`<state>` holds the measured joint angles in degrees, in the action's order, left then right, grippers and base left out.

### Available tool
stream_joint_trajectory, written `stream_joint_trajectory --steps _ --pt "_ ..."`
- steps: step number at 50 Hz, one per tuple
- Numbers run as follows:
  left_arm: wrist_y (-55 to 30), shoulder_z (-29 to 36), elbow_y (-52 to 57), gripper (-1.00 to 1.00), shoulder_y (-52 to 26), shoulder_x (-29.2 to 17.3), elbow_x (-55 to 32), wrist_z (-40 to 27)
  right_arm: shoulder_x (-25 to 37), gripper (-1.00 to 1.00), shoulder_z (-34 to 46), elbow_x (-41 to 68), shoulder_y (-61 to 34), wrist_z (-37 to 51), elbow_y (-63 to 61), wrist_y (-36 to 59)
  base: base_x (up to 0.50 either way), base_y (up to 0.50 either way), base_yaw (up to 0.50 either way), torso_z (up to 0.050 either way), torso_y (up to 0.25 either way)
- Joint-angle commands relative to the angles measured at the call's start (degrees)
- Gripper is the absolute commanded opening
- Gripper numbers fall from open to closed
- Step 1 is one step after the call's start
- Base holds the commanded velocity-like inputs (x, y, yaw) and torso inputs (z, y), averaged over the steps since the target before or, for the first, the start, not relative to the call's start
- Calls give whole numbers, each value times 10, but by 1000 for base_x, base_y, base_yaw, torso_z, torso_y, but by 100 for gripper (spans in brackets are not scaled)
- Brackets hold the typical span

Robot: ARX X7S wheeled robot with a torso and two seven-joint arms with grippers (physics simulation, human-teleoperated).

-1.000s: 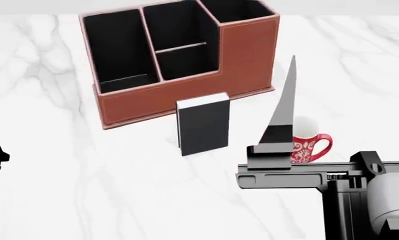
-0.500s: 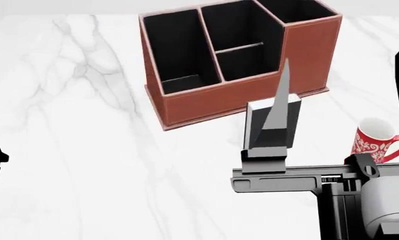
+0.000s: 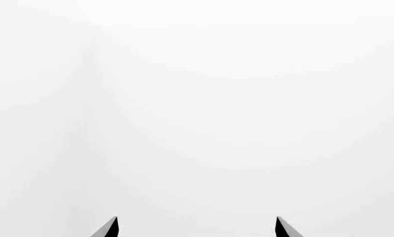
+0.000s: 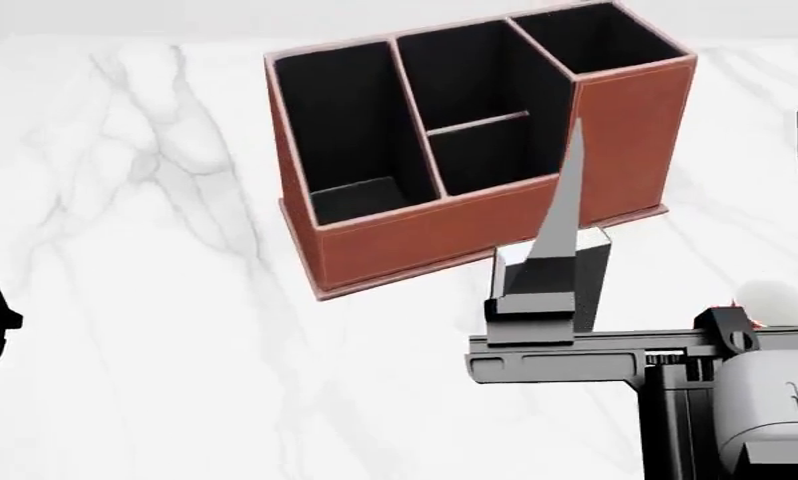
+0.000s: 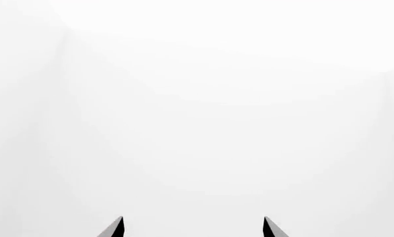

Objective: Pick up the book and place it in the front compartment of the caddy.

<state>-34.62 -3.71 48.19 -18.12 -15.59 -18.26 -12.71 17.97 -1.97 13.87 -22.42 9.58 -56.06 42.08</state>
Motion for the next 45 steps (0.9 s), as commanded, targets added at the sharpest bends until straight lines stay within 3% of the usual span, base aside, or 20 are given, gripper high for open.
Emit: stream_joint_trajectory --steps 1,45 --pt "3 4 -1 100 2 -4 -2 -4 6 100 3 2 3 1 -1 -6 500 -27 0 0 0" --pt "15 9 -8 100 5 -17 -12 -17 26 100 22 7 13 17 3 -22 500 -28 0 0 1"
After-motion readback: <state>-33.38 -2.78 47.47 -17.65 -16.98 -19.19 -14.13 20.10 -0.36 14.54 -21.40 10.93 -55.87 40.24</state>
